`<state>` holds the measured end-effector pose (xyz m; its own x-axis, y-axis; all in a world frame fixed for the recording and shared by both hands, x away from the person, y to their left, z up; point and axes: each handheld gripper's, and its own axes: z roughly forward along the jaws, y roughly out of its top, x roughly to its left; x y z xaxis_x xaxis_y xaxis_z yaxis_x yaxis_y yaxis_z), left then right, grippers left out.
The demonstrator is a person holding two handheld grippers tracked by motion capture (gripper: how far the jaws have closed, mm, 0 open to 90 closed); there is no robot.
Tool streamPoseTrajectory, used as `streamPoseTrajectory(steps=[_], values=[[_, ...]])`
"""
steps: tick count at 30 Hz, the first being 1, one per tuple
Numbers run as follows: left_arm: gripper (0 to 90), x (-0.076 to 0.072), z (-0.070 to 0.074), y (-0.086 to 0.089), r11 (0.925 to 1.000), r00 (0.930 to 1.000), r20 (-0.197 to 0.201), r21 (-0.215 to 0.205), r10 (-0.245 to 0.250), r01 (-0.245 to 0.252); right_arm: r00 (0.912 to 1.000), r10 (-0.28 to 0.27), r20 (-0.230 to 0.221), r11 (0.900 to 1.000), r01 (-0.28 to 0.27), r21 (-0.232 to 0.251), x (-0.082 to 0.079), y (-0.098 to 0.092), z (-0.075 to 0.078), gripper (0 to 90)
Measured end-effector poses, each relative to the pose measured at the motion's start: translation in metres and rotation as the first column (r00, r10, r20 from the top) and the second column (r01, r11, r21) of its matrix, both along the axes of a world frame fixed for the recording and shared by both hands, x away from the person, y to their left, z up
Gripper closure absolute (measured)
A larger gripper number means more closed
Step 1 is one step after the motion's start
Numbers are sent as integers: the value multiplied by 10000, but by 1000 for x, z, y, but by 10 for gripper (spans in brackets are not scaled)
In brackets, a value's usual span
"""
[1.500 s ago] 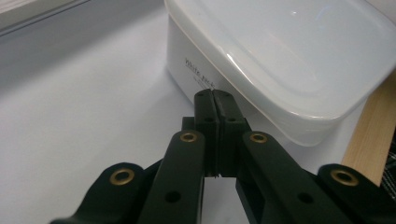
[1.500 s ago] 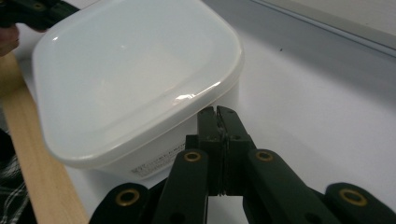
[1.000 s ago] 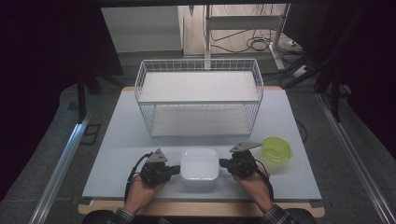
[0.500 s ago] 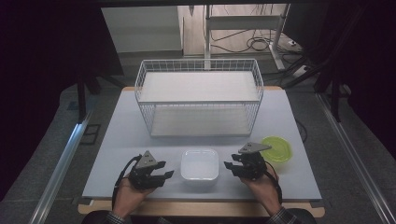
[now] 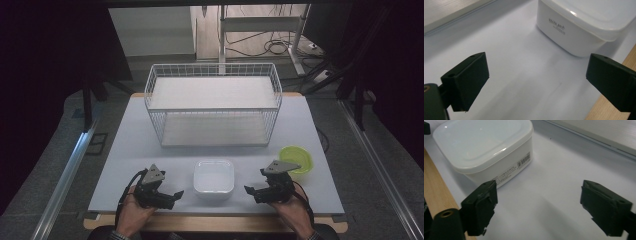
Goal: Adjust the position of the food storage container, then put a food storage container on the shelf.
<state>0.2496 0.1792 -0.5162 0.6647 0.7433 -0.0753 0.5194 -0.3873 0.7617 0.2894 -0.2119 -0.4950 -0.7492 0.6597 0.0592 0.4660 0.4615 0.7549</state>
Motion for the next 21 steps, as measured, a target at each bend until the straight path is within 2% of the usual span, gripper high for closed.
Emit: streamPoseTrajectory(steps=[3, 7, 10, 12, 16, 19, 21], values=[[27, 0, -1, 1, 9998, 9998, 195, -202, 15, -11, 9997, 56, 217, 10000, -55, -28, 0, 2, 1, 96], [22, 2, -2, 4, 9970, 9988, 489, -770, -25, 62, 9995, 212, 255, 9998, -211, -56, 0, 4, 0, 69], [19, 3, -2, 5, 9964, 9980, 630, -842, 5, 48, 9992, 283, 270, 9996, -283, 1, 0, 6, 1, 54], [12, 4, -3, 5, 9958, 9983, 579, -912, 13, 40, 9989, 349, 319, 9994, -348, -29, 0, 8, 1, 43], [6, 6, -4, 1, 9971, 9989, 447, -745, -102, 135, 9982, 448, 409, 9989, -443, -142, 1, 11, 0, 31], [6, 8, -2, -4, 9987, 9991, 361, -462, -204, 221, 9979, 505, 416, 9986, -497, -197, 2, 14, 1, 32], [9, 9, 0, -6, 9985, 9993, 283, -488, -251, 265, 9980, 542, 331, 9982, -533, -280, 2, 16, 2, 32]])
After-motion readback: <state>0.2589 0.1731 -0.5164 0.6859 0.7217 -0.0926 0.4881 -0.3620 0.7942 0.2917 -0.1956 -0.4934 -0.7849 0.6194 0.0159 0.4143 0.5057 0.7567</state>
